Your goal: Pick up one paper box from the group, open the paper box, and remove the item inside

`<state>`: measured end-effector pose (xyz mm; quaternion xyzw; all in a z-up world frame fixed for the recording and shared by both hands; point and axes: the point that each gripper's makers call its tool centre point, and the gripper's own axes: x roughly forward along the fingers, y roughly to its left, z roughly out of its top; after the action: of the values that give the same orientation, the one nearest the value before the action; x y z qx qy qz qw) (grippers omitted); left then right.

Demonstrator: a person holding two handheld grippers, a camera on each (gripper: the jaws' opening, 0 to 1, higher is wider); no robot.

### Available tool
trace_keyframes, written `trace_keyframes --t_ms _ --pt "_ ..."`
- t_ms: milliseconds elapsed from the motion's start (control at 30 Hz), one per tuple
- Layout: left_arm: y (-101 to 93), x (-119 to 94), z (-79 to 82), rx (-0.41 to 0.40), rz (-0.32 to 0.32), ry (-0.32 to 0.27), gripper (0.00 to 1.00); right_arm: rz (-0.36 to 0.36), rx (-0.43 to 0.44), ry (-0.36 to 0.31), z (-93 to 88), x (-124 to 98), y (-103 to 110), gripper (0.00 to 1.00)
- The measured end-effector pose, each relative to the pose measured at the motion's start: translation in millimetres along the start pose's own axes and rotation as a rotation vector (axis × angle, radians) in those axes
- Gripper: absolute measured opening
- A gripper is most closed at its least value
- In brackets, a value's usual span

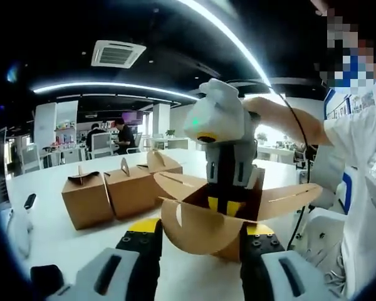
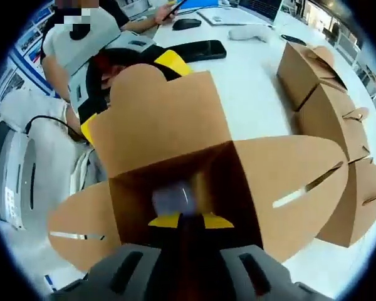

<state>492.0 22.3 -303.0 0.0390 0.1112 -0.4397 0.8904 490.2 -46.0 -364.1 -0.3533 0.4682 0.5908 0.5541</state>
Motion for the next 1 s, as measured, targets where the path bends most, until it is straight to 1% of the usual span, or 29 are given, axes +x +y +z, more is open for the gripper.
trace_keyframes --t_ms 100,200,267,333,433,600,700,800,833,867,900,967,1000 --pt "0.2 0 -1.3 -0.002 -0.001 0.006 0.50 0.017 -0.017 -0.003 -0.3 -1 4 0.24" --pt "-2.2 0 -6.8 -0.004 -0.017 0.031 0.50 0.048 -0.031 -0.016 2.6 1 11 0.31" --pt "-4.3 1 -11.5 0.002 -0.027 0.052 0.50 0.044 -0.043 0.002 0.7 6 12 0.32" --pt "-8.5 3 -15.4 0.005 -0.043 0.068 0.51 0.045 -0.045 0.004 1.0 9 13 0.32" --pt "-17.2 5 -23.2 0.014 -0.079 0.102 0.52 0.059 -0.023 0.012 -0.5 14 14 0.33" --pt "-19.2 6 -33.8 0.024 -0.096 0.143 0.53 0.061 0.002 0.004 -1.3 13 16 0.33" --pt "-20.6 7 -38.6 0.016 -0.109 0.153 0.53 0.067 0.032 0.008 -4.1 14 16 0.33" --pt "-27.0 10 -50.2 0.034 -0.131 0.198 0.52 0.080 0.058 0.006 -5.0 14 16 0.30" --pt "-27.8 11 -51.6 0.038 -0.131 0.204 0.52 0.086 0.064 0.005 -5.0 14 17 0.29" --pt "-32.4 16 -57.4 0.056 -0.138 0.232 0.53 0.112 0.108 0.005 -6.2 16 21 0.28" --pt "-36.9 20 -60.5 0.060 -0.145 0.244 0.53 0.121 0.117 0.004 -6.5 17 22 0.28" --pt "-40.3 24 -62.9 0.058 -0.150 0.253 0.55 0.131 0.143 0.003 -7.4 18 23 0.28" --pt "-42.8 29 -64.0 0.035 -0.155 0.254 0.55 0.143 0.164 -0.002 -7.2 19 24 0.28"
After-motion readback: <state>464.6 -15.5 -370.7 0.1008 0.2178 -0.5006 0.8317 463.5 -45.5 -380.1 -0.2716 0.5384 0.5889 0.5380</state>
